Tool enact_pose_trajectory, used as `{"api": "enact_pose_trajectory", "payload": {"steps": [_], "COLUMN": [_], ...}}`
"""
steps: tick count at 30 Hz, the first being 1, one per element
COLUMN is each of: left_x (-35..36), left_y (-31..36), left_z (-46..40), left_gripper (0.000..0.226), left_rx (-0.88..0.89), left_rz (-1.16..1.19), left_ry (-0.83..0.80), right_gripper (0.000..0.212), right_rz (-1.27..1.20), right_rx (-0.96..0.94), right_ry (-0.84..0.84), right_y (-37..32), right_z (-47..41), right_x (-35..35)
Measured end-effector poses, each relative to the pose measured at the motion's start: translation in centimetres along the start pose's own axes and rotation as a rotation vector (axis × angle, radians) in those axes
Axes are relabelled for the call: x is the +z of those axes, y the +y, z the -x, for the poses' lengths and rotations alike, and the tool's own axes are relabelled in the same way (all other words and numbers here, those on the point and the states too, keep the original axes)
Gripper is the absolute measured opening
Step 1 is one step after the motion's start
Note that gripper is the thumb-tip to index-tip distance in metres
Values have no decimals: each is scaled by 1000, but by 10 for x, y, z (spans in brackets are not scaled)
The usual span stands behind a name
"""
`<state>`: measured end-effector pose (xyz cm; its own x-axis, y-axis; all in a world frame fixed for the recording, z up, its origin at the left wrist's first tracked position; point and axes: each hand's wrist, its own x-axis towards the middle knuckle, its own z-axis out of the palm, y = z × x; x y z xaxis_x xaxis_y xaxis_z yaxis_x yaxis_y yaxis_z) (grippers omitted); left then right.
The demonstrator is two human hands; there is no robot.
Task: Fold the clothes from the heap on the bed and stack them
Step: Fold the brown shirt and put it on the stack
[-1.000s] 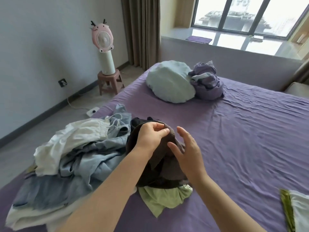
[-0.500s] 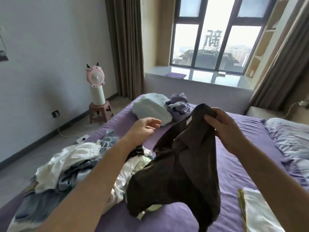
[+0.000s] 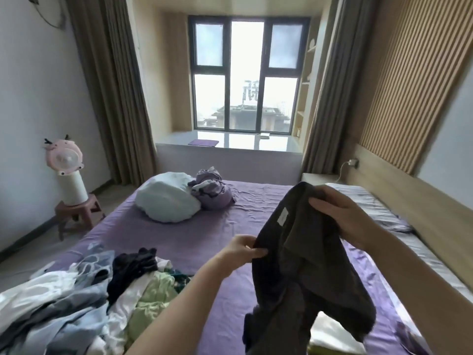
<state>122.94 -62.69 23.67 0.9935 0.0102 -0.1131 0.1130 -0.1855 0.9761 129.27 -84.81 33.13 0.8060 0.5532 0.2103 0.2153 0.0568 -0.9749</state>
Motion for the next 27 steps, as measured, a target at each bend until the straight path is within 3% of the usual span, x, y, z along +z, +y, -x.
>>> {"api": "enact_pose_trajectory", "payload": {"steps": [3, 5, 7, 11, 12, 15, 19, 22, 24, 27], "left_x": [14, 18, 23, 28, 27, 19, -13, -33, -41, -50], "left_y": [10, 24, 39, 54, 58, 74, 86, 92, 95, 96], "left_z": [0, -1, -2, -13, -13, -2, 10, 21, 28, 33], "left_gripper": [3, 24, 28, 27, 36, 62, 32, 32, 29, 34], "left_rx": [24, 35, 31, 127, 142, 100, 27, 58, 92, 187], "left_rz": [-16, 17, 29, -477, -498, -138, 163, 159, 49, -254], "left_ry": [1, 50, 100, 240, 264, 135, -181, -275, -185, 84], "right_gripper": [18, 14, 11, 10, 9, 9, 11, 16, 22, 30], "right_rz": [146, 278, 370, 405, 400, 348, 241, 182, 119, 102], "right_rx": [-16, -9, 9, 3, -2, -14, -16, -6, -7, -40], "right_ry": [110, 185, 202, 239, 256, 309, 354, 368, 343, 206], "right_y": [-2, 0, 5, 14, 15, 16, 17, 18, 17, 12], "right_z": [17, 26, 31, 31, 30, 21, 7, -3, -7, -6], "right_x": [-41, -63, -75, -78, -77, -72, -64, -56, -49, -38]}}
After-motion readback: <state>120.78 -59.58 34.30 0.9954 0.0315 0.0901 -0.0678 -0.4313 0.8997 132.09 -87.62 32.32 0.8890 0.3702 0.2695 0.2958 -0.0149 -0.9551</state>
